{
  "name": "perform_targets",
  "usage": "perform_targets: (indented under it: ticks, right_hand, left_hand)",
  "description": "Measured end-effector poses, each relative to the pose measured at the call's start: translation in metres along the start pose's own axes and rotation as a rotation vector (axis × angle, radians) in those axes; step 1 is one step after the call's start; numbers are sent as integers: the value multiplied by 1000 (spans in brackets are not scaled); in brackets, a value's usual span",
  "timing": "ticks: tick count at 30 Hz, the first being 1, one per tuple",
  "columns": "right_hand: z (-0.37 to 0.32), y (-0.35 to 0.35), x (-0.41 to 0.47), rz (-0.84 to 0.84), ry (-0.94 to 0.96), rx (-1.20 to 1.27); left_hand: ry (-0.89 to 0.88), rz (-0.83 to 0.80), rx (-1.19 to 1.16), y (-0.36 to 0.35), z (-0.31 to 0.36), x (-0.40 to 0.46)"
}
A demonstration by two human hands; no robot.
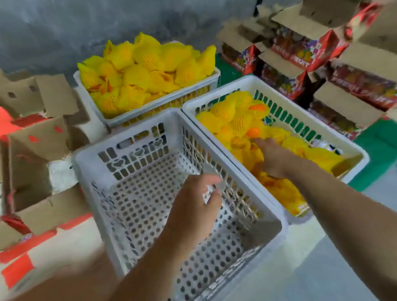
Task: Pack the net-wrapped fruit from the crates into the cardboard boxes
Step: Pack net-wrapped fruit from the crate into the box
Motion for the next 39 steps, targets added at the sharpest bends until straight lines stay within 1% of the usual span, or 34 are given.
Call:
perform_targets:
  ticks: [1,2,4,7,9,10,13,15,17,18,20,21,22,23,24,25,26,27,28,29,30,33,36,39]
  right_hand:
    - [-2,-6,13,-84,74,-19]
    - [-6,-12,26,-155,128,-32]
    - [-18,-28,48,-208,140,-37]
    - [-31,-46,75,-114,15,58]
    - [-29,-49,82,-61,-44,131]
    - [-26,-45,82,-26,-56,220]
    - [-13,-8,68,90,-64,638]
    - [-9,25,51,110,32,832]
    - [-16,53,35,74,223,927]
    - [-24,60,28,3,342,988]
    - [-44,61,26,-203,556,1126]
    - [-53,59,30,-271,601,1236]
    - [-60,59,38,-280,567,1346]
    - [-64,59,50,-207,480,1406]
    - [-64,62,67,-36,366,1324]
    - [-63,67,85,179,275,1073]
    - [-62,70,103,317,237,661]
    - [-65,66,119,316,261,225]
    - [-69,57,132,256,309,-113]
    - [-74,48,142,194,347,-344]
    - [-80,41,150,180,365,-474]
    - [-100,41,164,260,384,-626]
    - [-96,46,172,226,449,-575]
    - [-80,38,174,326,546,-615]
  left_hand:
    - [51,-45,-66,-8,1,12]
    - [88,-55,-109,-16,1,22]
    - [155,-34,-175,-28,-2,38]
    - [216,-4,-221,-39,-1,52]
    - [212,23,-261,-41,2,60]
    - [208,45,-284,-40,5,65]
    - [176,147,-336,-37,17,83]
    - [185,201,-401,-35,29,100]
    - [235,185,-549,-35,39,115]
    - [292,157,-648,-35,44,122]
    - [370,87,-884,-36,51,130]
    - [375,96,-991,-34,53,132]
    - [377,141,-1061,-30,53,133]
    - [389,204,-1110,-24,51,134]
    - [414,261,-1141,-19,47,133]
    - [449,299,-1168,-14,42,131]
    - [491,316,-1189,-12,37,127]
    - [529,320,-1199,-10,32,123]
    - [556,321,-1193,-10,28,119]
    - [573,326,-1168,-10,23,114]
    - [584,332,-1141,-11,19,109]
    - [604,369,-1096,-9,7,96]
    - [621,388,-1050,-7,-4,83]
    - [616,424,-1043,-2,-12,76]
Point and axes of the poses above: each hand's wrist, its own x-axis towards the middle knuckle, its own y-axis out of the back of the hand, z = x × y, the point moved 2 cm from there along x, towards the middle knuckle, and after that the axes turned 6 degrees about -x, right-handed, at the moved point
